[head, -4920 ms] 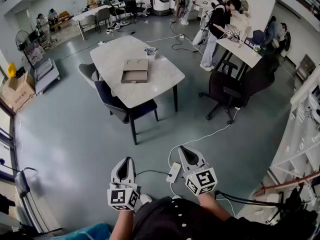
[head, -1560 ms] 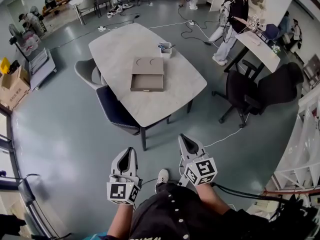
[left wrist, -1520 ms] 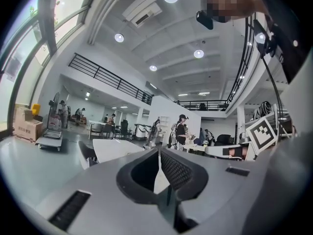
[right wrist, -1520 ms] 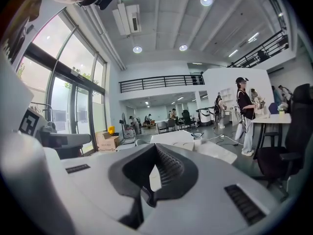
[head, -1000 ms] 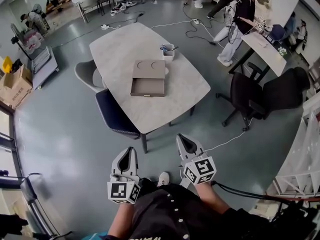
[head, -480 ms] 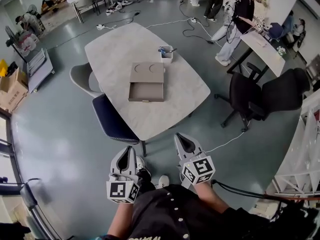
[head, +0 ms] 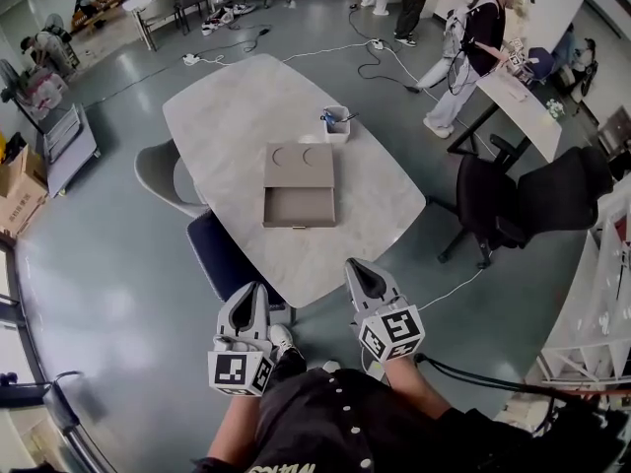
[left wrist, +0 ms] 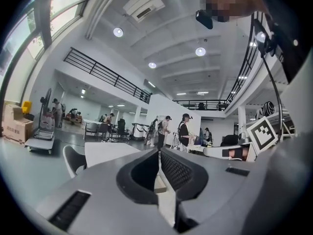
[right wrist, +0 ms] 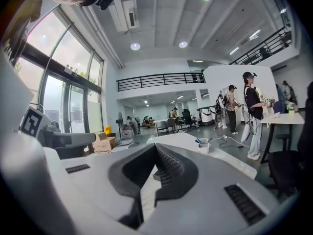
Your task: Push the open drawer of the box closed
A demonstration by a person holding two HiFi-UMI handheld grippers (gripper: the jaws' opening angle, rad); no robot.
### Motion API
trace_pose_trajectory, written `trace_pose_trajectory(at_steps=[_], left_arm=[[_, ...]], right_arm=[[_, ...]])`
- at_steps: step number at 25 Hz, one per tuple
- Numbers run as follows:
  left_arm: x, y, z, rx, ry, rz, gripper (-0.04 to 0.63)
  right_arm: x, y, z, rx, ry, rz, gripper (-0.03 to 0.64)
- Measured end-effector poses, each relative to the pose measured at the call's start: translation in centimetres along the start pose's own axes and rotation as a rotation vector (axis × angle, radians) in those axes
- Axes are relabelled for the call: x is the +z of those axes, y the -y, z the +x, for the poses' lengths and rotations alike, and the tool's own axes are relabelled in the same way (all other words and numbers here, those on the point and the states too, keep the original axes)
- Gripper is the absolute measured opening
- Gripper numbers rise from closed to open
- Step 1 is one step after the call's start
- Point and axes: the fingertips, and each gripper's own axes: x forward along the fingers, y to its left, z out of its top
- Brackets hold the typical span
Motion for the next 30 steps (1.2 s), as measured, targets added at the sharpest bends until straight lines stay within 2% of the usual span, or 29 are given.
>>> trace_pose_trajectory(at_steps=[6, 13, 16, 30], left_arm=[[1.4, -3.7, 3.3, -0.039, -0.004, -0.006, 0.025], [1.8, -6.6, 6.2, -0.116, -0.015, -0.005, 0.025], [1.8, -7.5, 7.1, -0.143, -0.034, 0.02, 0.025], [0.1, -9.2, 12.0, -0.167, -0.083, -0.006, 0.025]], right_arm=[[1.3, -0.2, 4.7, -0.026, -0.001, 0.001, -0.003], [0.6, 0.0, 8.7, -0.099, -0.025, 0.037, -0.003], [0.3, -0.1, 9.9, -0.123, -0.039, 0.06, -0.003], [-3.0, 2.1, 14.6, -0.115, -0.156, 0.108, -0.002]])
